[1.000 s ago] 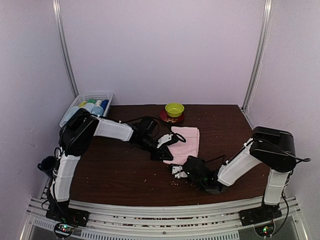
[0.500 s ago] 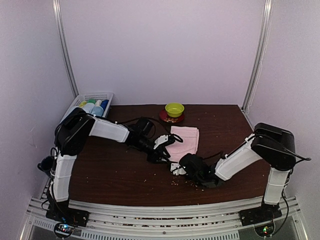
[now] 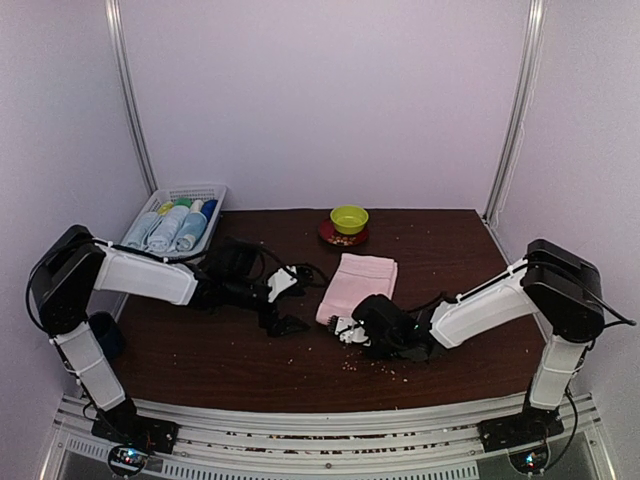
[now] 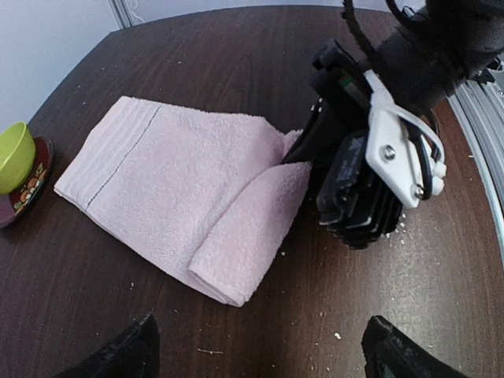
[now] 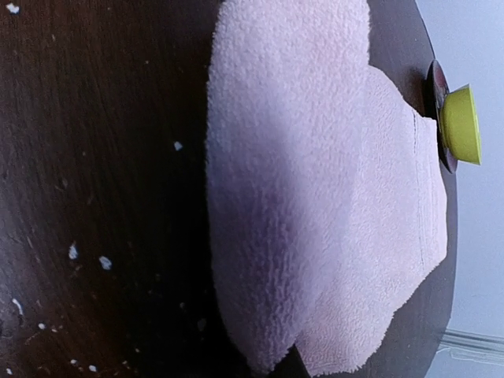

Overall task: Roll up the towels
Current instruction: Roll the towel at the center of the board.

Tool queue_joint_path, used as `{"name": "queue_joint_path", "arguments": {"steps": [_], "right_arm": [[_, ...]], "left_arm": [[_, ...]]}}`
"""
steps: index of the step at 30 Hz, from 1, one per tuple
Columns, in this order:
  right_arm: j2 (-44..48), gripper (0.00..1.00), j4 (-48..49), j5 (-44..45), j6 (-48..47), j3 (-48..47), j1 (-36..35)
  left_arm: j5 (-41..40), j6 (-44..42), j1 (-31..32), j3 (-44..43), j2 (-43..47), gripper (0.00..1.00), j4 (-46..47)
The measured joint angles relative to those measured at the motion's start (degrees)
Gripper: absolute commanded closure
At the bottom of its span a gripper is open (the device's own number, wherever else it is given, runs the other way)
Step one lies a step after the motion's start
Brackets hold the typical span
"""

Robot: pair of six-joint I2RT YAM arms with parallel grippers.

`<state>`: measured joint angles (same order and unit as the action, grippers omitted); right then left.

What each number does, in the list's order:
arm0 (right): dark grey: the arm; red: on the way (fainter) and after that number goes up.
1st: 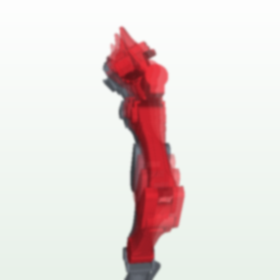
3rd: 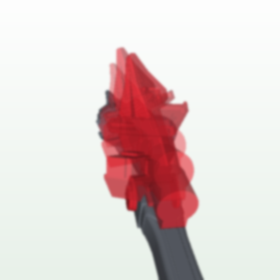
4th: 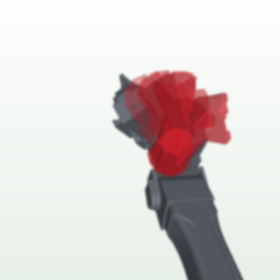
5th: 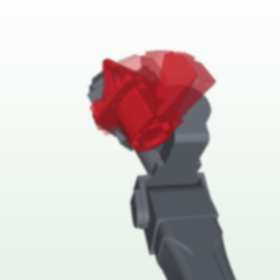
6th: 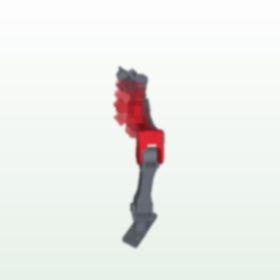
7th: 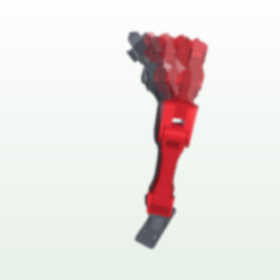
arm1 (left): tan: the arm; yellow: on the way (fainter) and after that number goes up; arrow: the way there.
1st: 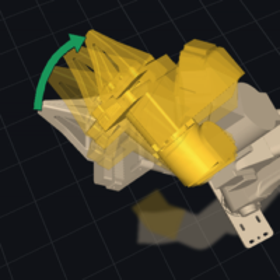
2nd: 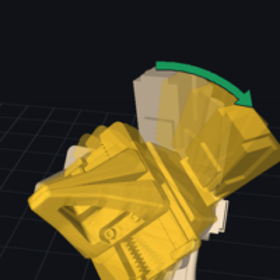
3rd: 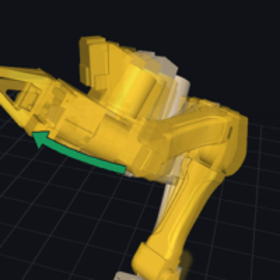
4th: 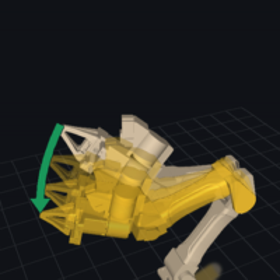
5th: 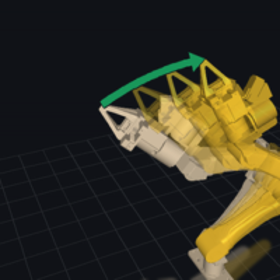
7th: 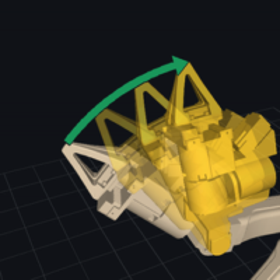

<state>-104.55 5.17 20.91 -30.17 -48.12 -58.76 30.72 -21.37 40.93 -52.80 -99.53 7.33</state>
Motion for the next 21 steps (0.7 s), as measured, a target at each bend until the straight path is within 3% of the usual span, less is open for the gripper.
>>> {"name": "queue_joint_path", "arguments": {"steps": [9, 21], "right_arm": [[0.48, 1.00, -8.55, -12.76, 6.23, -5.20, 2.19], [-0.94, 1.00, -18.27, -31.56, 11.21, -11.21, 6.84]], "left_arm": [[-2.84, -4.83, 0.15, 10.16, 1.60, 0.10, 12.81], [-3.87, -9.68, 0.17, 11.21, 0.96, 0.16, 20.15]]}}
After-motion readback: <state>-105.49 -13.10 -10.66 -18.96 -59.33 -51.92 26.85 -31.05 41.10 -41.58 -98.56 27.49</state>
